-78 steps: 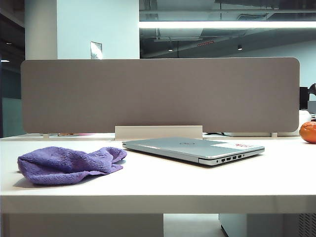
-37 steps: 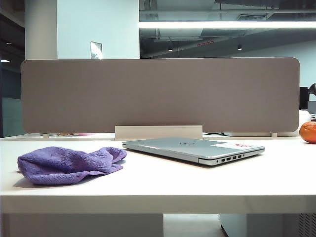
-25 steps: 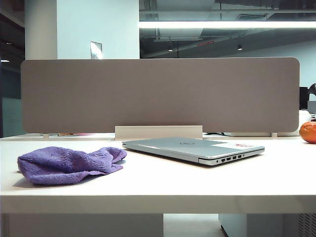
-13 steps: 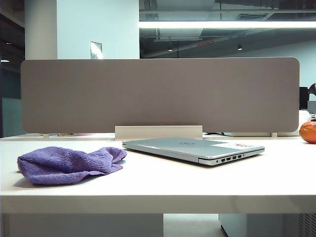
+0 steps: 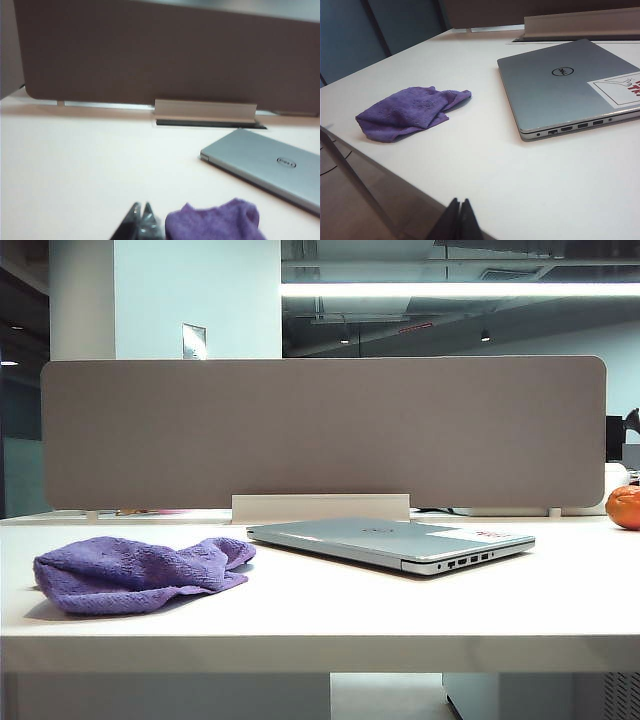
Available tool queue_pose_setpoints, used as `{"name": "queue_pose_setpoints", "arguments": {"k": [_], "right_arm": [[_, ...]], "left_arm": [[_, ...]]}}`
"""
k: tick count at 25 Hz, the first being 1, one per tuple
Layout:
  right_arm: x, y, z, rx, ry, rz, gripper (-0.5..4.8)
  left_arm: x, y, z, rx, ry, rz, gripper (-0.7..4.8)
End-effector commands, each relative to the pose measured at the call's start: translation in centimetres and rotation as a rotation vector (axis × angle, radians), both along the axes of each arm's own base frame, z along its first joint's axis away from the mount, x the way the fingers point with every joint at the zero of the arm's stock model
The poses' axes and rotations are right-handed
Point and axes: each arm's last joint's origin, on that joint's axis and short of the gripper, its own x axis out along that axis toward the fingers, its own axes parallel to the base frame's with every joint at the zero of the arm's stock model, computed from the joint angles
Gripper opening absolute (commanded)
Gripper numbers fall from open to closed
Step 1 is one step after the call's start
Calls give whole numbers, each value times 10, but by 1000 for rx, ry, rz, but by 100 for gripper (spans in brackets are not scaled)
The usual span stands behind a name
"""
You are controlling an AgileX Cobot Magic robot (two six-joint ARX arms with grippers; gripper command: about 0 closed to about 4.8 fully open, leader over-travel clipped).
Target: Pick up the purple rag and put it over the laptop.
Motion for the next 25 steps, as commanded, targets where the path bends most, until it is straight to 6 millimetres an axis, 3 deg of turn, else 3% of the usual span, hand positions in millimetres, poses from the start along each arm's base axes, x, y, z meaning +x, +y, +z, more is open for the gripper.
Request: {"name": "queue_pose_setpoints", "arguments": {"k": [1, 9, 14, 25], "right_arm": [[0, 0, 0, 1, -11, 4, 22], [0, 0, 0, 1, -11, 4, 22], [0, 0, 0, 0, -11, 0, 22], [0, 0, 0, 0, -10, -2, 22]], "left_arm": [[-2, 0, 13, -6, -35, -9, -6], [7, -1, 40, -4, 13, -25, -6], [26, -1, 52, -3, 104, -29, -6], [66, -4, 40, -2, 228, -96, -4]]}}
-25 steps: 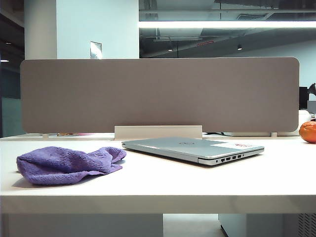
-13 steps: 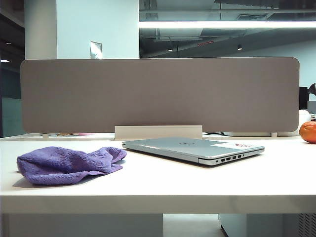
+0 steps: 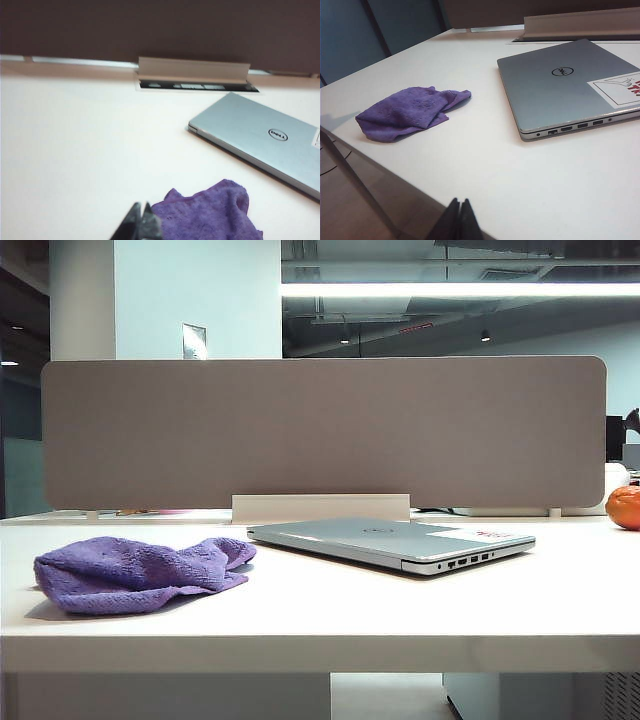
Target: Pick up the purple rag and put it over the laptop.
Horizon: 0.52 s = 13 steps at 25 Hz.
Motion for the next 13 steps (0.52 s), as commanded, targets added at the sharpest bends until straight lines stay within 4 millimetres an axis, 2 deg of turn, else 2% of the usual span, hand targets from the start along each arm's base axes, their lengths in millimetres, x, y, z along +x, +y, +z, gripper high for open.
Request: {"name": "queue_pose_setpoints", "arguments": {"k": [1, 5, 8, 13], "right_arm": [[0, 0, 0, 0, -10, -1, 22], [0, 0, 0, 0, -10, -2, 22], [0, 0, 0, 0, -9, -2, 22], [0, 0, 0, 0, -8, -3, 22]], "left_arm": [[10, -1, -3, -4, 18, -14, -2], [21, -1, -16, -11, 99, -14, 32], [33, -6, -28, -75, 182, -25, 32], [42, -18, -37, -72, 212, -82, 41]]}}
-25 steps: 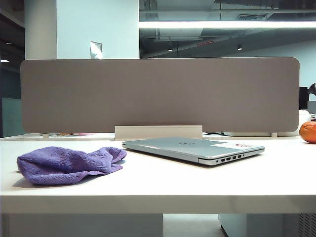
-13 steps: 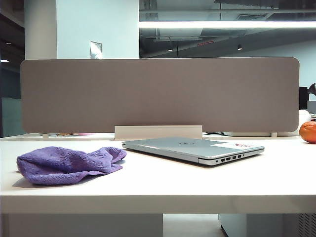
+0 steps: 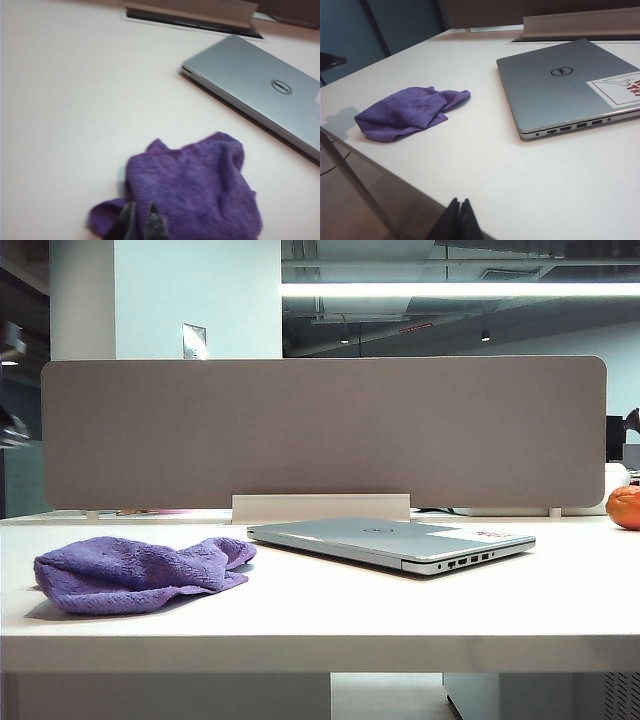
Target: Pick up the purple rag and put it over the laptop.
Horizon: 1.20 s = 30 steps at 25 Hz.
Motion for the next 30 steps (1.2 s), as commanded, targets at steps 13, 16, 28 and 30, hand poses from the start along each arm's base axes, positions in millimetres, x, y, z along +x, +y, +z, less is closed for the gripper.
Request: {"name": "queue_pose_setpoints", "arguments": {"k": [13, 16, 28, 30], "right_arm": [[0, 0, 0, 0, -8, -2, 22], [0, 0, 0, 0, -8, -2, 22], [0, 0, 0, 0, -8, -3, 22], [0, 0, 0, 0, -8, -3, 22]], "left_arm": [[39, -18, -12, -43, 81, -51, 70], [48, -19, -12, -40, 102, -51, 128], [62, -24, -37, -88, 295, -94, 289], [62, -24, -40, -109, 315, -89, 314]]}}
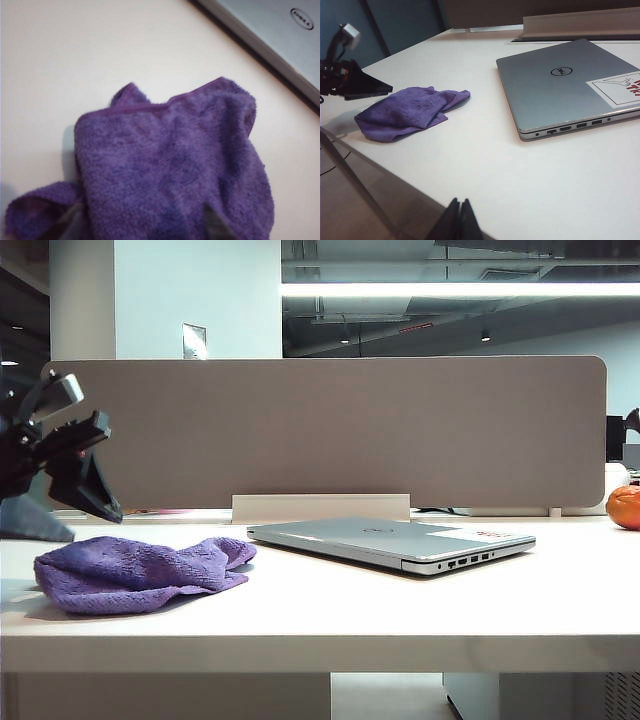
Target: Pick up the purple rag and put it over the laptop.
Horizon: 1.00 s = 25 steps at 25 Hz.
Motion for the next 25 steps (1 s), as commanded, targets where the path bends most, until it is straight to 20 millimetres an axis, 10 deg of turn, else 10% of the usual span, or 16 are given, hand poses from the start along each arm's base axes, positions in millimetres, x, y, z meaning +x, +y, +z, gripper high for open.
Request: {"name": "queue_pose_setpoints", "arguments": {"k": [1, 17, 21, 25], "right_arm": [[0, 0, 0, -1, -9, -2, 22], [0, 0, 0, -1, -9, -2, 22], [0, 0, 0, -1, -9, -2, 22], [0, 0, 0, -1, -9, -2, 22]], "left_arm": [[1, -1, -2, -40, 23, 5, 314], [-1, -24, -17, 32, 73, -12, 303], [-1, -24, -18, 35, 76, -10, 85], [3, -27, -11, -18, -1, -58, -6]]}}
